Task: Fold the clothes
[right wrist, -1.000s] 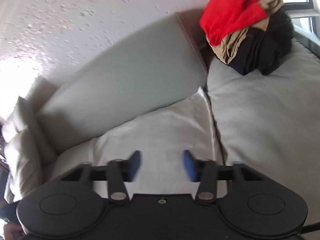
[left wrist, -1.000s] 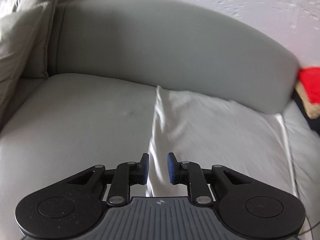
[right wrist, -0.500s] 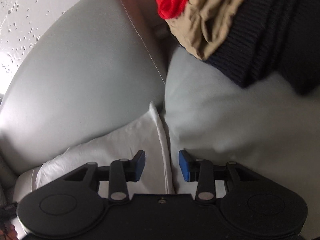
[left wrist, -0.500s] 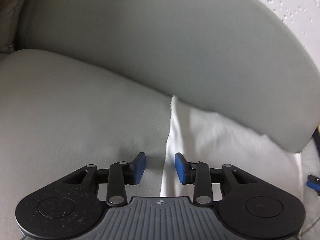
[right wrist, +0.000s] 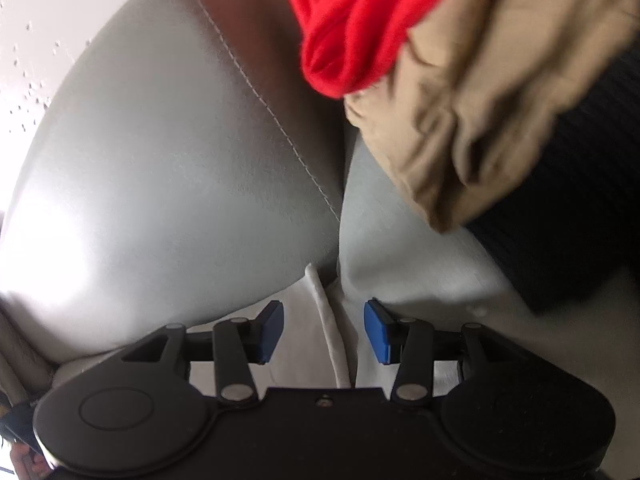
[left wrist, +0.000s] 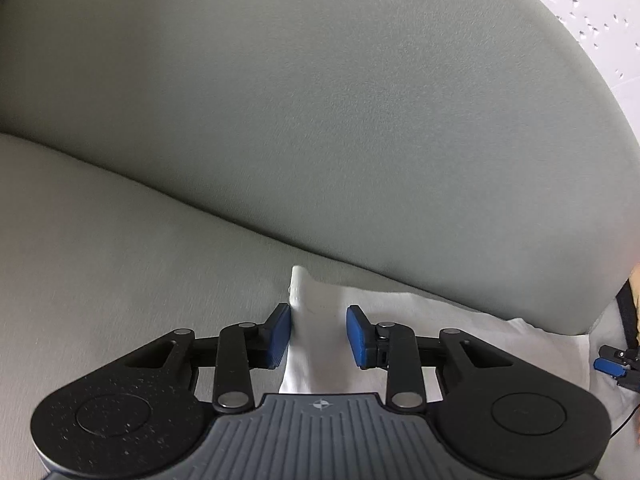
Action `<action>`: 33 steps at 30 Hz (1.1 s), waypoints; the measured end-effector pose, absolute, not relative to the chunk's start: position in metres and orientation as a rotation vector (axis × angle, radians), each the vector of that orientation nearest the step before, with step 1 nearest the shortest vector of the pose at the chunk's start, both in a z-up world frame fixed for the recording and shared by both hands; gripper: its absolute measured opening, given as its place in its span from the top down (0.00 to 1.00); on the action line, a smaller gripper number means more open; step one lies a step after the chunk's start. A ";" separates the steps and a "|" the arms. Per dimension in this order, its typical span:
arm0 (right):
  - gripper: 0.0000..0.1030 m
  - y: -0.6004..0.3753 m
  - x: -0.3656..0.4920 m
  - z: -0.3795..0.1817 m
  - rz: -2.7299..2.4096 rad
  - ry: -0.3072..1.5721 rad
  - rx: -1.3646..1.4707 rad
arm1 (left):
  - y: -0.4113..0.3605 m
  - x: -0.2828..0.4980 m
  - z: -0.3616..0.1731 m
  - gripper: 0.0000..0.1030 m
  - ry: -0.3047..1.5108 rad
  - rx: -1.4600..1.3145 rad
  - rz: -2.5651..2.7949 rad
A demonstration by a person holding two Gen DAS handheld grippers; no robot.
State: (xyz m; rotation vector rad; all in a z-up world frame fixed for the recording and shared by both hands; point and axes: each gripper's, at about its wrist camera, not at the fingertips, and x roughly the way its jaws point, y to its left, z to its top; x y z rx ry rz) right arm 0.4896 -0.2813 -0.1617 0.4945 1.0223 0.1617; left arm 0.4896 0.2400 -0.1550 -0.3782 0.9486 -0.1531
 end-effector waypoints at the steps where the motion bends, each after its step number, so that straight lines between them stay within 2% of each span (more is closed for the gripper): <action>1: 0.58 -0.279 0.491 -0.163 0.169 1.024 0.483 | 0.239 0.490 -0.156 0.71 0.943 -0.375 -0.150; 6: 0.58 -0.257 0.500 -0.172 0.190 1.017 0.377 | 0.232 0.492 -0.159 0.75 0.913 -0.343 -0.129; 9: 0.61 -0.240 0.506 -0.178 0.190 1.004 0.289 | 0.229 0.494 -0.159 0.87 0.902 -0.319 -0.094; 10: 0.70 -0.235 0.505 -0.178 0.175 0.993 0.252 | 0.229 0.493 -0.158 0.95 0.894 -0.308 -0.082; 11: 0.77 -0.230 0.504 -0.178 0.157 0.981 0.213 | 0.228 0.492 -0.157 0.95 0.887 -0.297 -0.071; 12: 0.94 -0.225 0.504 -0.178 0.140 0.969 0.175 | 0.227 0.488 -0.154 0.95 0.867 -0.277 -0.061; 13: 0.95 -0.224 0.501 -0.177 0.127 0.959 0.156 | 0.225 0.484 -0.150 0.96 0.847 -0.253 -0.048; 23: 0.96 -0.244 0.406 -0.114 0.132 0.814 0.262 | 0.206 0.405 -0.077 0.96 0.700 -0.148 -0.021; 33: 0.96 -0.282 0.264 -0.046 0.153 0.819 0.423 | 0.210 0.246 -0.023 0.96 0.701 -0.320 0.014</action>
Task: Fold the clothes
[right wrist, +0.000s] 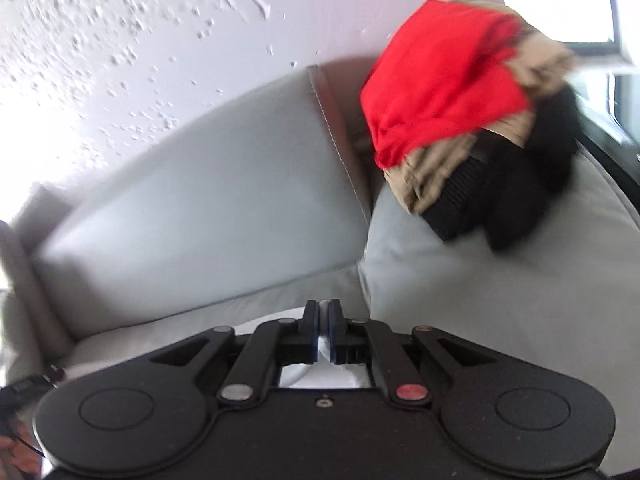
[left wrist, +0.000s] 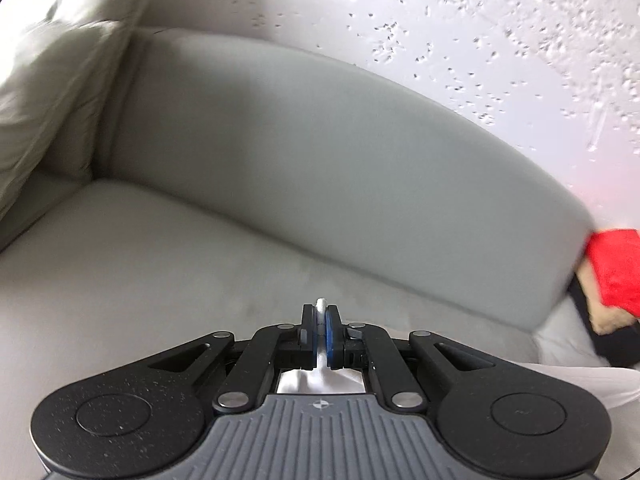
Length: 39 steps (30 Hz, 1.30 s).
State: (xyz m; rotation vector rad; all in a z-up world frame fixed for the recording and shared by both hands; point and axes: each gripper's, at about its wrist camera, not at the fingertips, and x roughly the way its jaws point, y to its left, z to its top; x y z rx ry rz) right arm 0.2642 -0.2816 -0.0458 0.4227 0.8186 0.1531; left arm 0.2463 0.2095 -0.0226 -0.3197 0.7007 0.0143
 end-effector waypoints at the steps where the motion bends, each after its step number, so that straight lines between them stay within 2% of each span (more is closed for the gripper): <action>1: 0.96 -0.289 0.254 -0.041 0.154 0.826 0.442 | 0.208 0.228 -0.021 0.96 0.705 -0.321 0.014; 3: 0.96 -0.302 0.234 -0.030 0.156 0.841 0.481 | 0.207 0.185 -0.019 0.96 0.719 -0.316 0.026; 7: 0.96 -0.320 0.138 -0.031 0.117 0.869 0.542 | 0.192 0.110 -0.039 0.96 0.790 -0.303 0.058; 11: 0.96 -0.333 0.087 -0.077 0.048 0.950 0.640 | 0.184 0.061 -0.075 0.96 0.870 -0.270 0.103; 15: 0.96 -0.329 0.067 -0.098 0.003 0.982 0.610 | 0.174 0.041 -0.095 0.96 0.897 -0.180 0.154; 20: 0.96 -0.330 0.053 -0.077 0.016 0.902 0.580 | 0.184 0.037 -0.058 0.96 0.809 -0.181 0.143; 22: 0.96 -0.329 0.049 -0.075 0.010 0.894 0.540 | 0.184 0.045 -0.058 0.96 0.808 -0.151 0.162; 29: 0.96 -0.315 0.059 -0.113 -0.044 1.015 0.409 | 0.175 0.066 -0.111 0.94 0.975 -0.063 0.215; 32: 0.90 -0.317 0.055 -0.110 -0.020 1.037 0.412 | 0.175 0.050 -0.101 0.87 0.960 -0.038 0.203; 35: 0.83 -0.326 0.043 -0.088 0.023 1.004 0.490 | 0.177 0.031 -0.083 0.86 0.928 -0.013 0.186; 37: 0.70 -0.325 0.034 -0.071 0.080 0.970 0.509 | 0.174 0.017 -0.066 0.86 0.881 0.020 0.144; 39: 0.60 -0.321 0.028 -0.057 0.137 0.943 0.503 | 0.169 0.006 -0.052 0.82 0.844 0.046 0.092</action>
